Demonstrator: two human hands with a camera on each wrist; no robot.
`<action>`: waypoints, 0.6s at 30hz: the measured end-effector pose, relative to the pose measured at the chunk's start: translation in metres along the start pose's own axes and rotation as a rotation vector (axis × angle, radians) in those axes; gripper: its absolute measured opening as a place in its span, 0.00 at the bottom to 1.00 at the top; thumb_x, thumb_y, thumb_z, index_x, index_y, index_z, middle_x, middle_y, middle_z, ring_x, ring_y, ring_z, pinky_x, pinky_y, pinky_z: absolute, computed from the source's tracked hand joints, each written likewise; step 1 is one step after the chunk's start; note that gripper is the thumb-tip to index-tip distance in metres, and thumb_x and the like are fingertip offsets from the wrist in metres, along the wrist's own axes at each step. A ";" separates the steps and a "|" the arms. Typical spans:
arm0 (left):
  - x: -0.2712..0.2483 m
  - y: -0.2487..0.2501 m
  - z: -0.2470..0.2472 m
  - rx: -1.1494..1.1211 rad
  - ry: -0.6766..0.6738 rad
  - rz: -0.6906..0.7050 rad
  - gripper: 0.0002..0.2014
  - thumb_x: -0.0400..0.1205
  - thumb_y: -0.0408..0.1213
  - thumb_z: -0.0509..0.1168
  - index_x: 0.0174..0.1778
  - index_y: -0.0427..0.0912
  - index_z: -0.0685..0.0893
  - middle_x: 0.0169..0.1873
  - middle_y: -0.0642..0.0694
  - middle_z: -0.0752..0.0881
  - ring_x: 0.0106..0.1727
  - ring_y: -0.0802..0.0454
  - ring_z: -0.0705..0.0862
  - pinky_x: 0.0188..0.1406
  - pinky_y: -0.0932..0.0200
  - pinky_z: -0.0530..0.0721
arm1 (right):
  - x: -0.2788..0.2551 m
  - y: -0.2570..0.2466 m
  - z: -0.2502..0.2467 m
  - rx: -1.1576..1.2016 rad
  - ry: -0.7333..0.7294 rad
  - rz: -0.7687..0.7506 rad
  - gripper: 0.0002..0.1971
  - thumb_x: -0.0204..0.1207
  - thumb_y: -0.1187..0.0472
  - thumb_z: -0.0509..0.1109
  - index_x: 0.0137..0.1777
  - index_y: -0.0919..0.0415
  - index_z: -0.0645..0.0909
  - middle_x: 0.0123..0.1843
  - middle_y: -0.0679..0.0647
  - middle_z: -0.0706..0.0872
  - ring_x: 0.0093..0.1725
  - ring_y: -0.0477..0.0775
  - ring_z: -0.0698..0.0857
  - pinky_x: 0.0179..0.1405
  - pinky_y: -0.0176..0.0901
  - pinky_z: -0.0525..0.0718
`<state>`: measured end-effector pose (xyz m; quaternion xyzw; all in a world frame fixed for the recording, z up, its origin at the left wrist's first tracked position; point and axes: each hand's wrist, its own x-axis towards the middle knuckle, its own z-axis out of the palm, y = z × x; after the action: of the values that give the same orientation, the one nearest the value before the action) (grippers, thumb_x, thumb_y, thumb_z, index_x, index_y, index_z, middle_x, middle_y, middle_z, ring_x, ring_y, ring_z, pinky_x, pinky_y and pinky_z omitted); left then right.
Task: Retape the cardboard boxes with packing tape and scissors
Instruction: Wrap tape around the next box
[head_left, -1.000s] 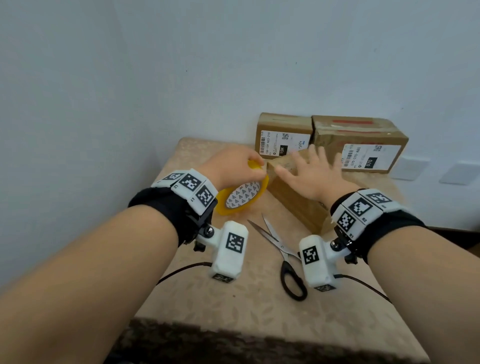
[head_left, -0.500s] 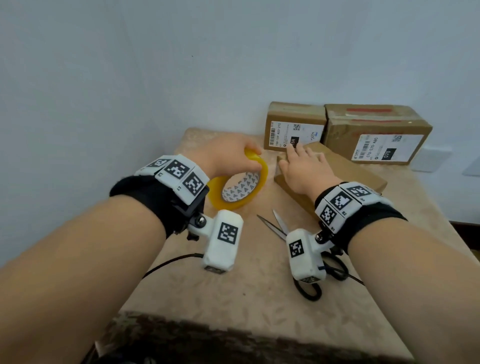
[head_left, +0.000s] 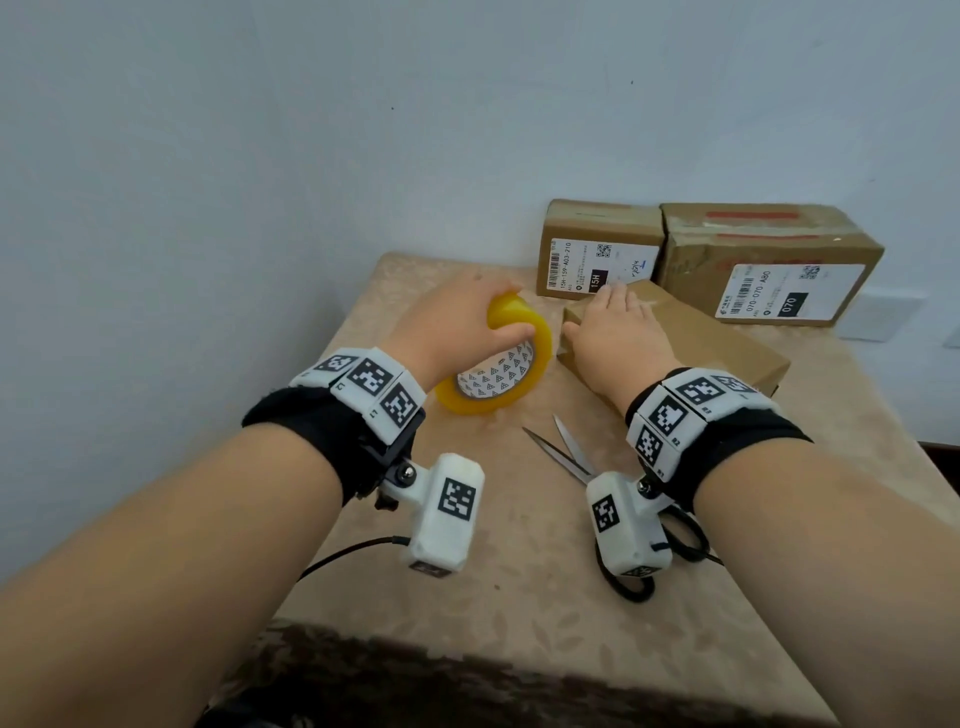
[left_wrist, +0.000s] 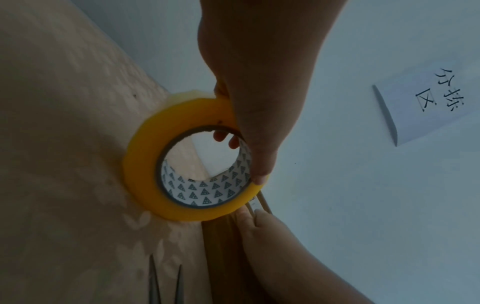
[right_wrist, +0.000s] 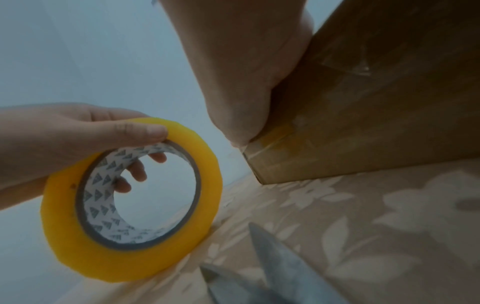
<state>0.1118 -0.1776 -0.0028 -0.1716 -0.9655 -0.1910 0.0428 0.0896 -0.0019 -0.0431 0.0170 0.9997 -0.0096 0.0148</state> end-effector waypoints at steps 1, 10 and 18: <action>-0.001 -0.001 0.002 -0.005 0.003 0.003 0.28 0.79 0.56 0.65 0.75 0.50 0.73 0.69 0.47 0.78 0.69 0.49 0.76 0.65 0.53 0.74 | 0.000 0.001 0.000 -0.016 0.005 0.016 0.36 0.88 0.46 0.48 0.83 0.75 0.45 0.84 0.71 0.50 0.84 0.66 0.53 0.83 0.55 0.51; 0.000 0.007 0.009 0.047 0.026 0.018 0.27 0.81 0.55 0.62 0.76 0.52 0.71 0.67 0.47 0.78 0.66 0.47 0.77 0.59 0.55 0.74 | -0.021 0.000 -0.016 -0.102 0.144 -0.117 0.12 0.86 0.62 0.59 0.56 0.66 0.83 0.54 0.62 0.85 0.55 0.64 0.85 0.43 0.48 0.75; -0.011 0.008 -0.002 0.040 -0.001 -0.023 0.25 0.83 0.47 0.59 0.76 0.47 0.65 0.68 0.41 0.69 0.70 0.41 0.69 0.69 0.44 0.69 | -0.028 0.016 -0.019 0.062 0.095 -0.172 0.16 0.87 0.58 0.53 0.65 0.66 0.77 0.65 0.63 0.80 0.64 0.65 0.80 0.60 0.55 0.77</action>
<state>0.1250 -0.1749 -0.0001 -0.1596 -0.9712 -0.1718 0.0434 0.1174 0.0134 -0.0238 -0.0679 0.9963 -0.0411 -0.0340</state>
